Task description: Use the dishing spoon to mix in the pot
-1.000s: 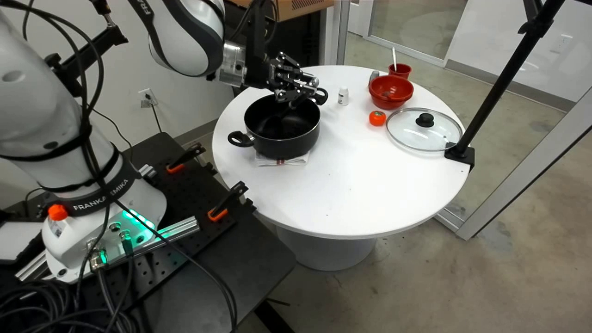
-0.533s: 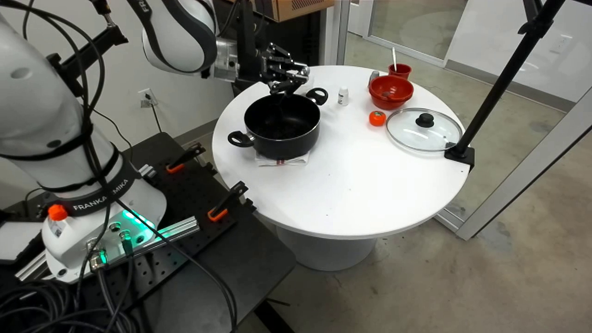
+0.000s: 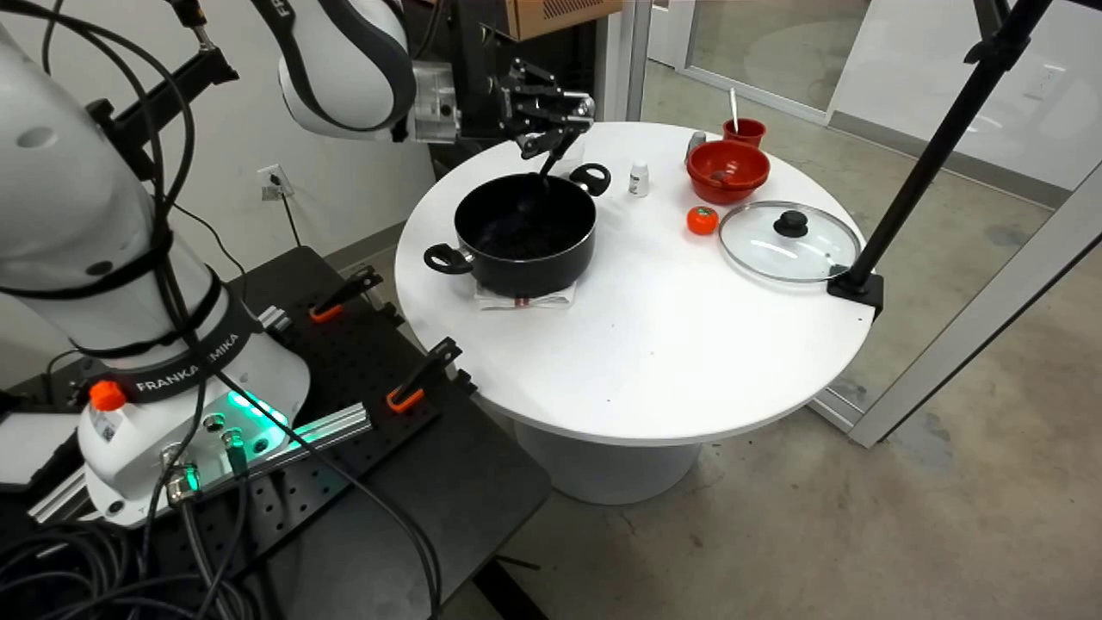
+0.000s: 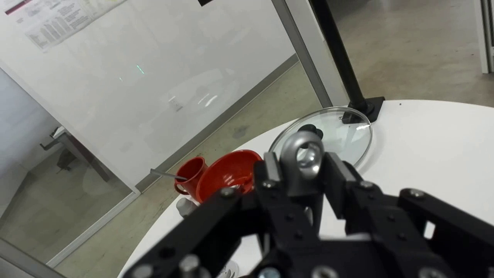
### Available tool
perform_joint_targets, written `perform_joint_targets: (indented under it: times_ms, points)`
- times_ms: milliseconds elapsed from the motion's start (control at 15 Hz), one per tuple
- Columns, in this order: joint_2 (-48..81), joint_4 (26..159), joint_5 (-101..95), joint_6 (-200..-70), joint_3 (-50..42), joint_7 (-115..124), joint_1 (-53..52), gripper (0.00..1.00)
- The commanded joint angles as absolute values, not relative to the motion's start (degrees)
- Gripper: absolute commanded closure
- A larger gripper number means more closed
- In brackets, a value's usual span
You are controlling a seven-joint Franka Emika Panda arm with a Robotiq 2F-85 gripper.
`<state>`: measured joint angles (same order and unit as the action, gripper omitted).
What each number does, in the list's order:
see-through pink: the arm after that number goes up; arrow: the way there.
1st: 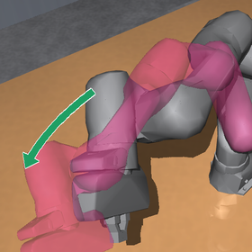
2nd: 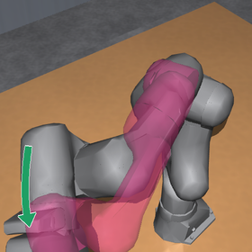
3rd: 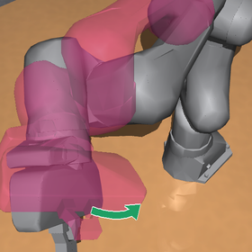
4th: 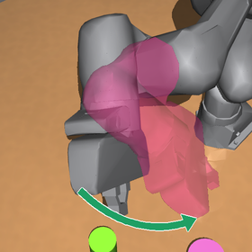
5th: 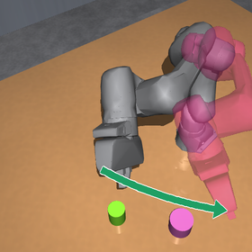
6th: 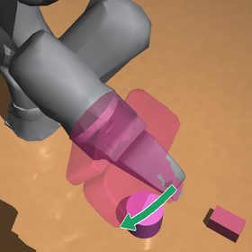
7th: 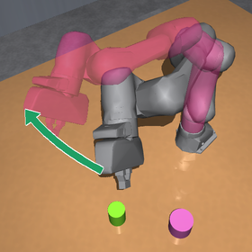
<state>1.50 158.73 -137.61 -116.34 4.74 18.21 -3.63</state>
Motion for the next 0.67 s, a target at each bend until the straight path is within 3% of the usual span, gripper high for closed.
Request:
perform_joint_targets:
  times_ms: [0, 600]
  points:
    - [-0.43, 159.10, -141.80, -115.59, 2.64, 18.70, -1.82, 0.92]
    - [-2.02, 159.30, -144.75, -116.39, -1.98, 14.11, 2.32, 0.92]
